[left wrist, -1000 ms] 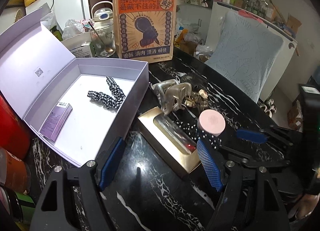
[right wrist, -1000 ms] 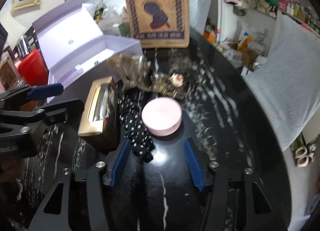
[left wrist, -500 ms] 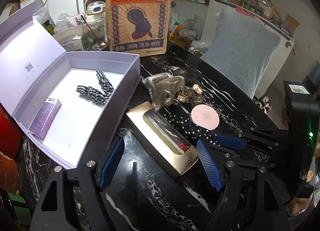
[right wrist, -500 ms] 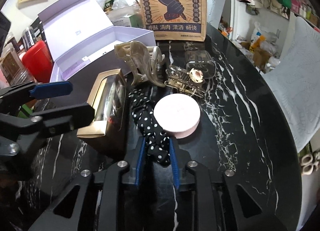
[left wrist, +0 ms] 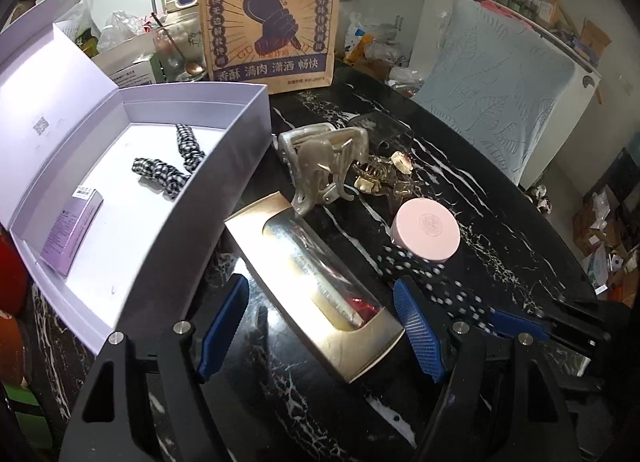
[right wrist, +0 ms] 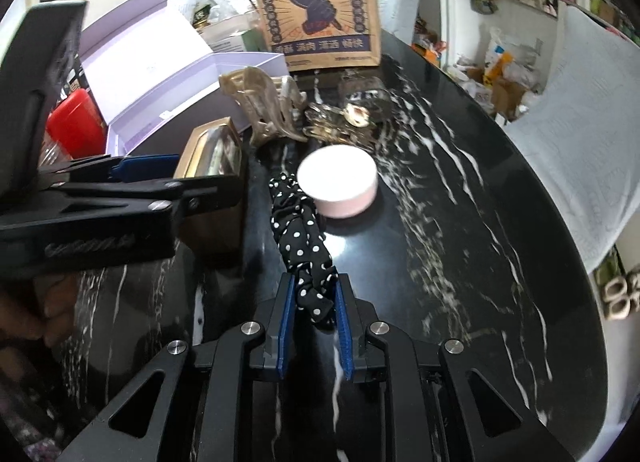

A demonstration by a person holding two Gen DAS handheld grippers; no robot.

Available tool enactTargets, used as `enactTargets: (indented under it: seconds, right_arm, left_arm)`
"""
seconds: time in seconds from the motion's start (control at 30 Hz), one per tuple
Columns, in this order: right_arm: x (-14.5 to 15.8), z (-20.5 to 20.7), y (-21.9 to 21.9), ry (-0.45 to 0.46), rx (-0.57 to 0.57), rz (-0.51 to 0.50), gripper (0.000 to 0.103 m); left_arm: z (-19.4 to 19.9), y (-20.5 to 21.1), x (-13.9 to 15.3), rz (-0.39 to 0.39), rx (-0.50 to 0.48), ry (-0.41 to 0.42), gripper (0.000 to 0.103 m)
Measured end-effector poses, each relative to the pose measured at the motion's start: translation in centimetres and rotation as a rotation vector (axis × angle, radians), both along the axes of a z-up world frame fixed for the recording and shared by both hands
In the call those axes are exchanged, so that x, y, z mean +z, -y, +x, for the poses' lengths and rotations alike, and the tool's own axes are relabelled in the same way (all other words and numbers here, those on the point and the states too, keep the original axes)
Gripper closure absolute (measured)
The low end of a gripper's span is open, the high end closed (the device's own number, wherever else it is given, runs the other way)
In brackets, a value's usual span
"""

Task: Organize rigid objects
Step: 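Grasp the gold box with the left tool while the right tool grasps the polka-dot scrunchie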

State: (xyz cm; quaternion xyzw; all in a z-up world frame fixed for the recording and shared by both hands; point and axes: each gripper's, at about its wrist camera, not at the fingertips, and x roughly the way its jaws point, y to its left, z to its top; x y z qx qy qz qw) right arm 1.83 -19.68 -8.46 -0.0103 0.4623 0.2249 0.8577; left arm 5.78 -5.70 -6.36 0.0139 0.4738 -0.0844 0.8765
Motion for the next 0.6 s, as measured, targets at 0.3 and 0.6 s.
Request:
enactTargets:
  seconds: [0.3, 0.6]
  right_arm:
    - [0.1, -1.5, 1.0, -0.015, -0.027, -0.003, 0.084]
    - [0.2, -2.6, 1.4, -0.017, -0.022, -0.016, 0.083]
  left_arm:
    - [-0.6, 0.0, -1.1, 0.059, 0.006, 0.031, 0.066]
    - [-4.0, -1.2, -0.8, 0.032, -0.074, -0.004, 0.066]
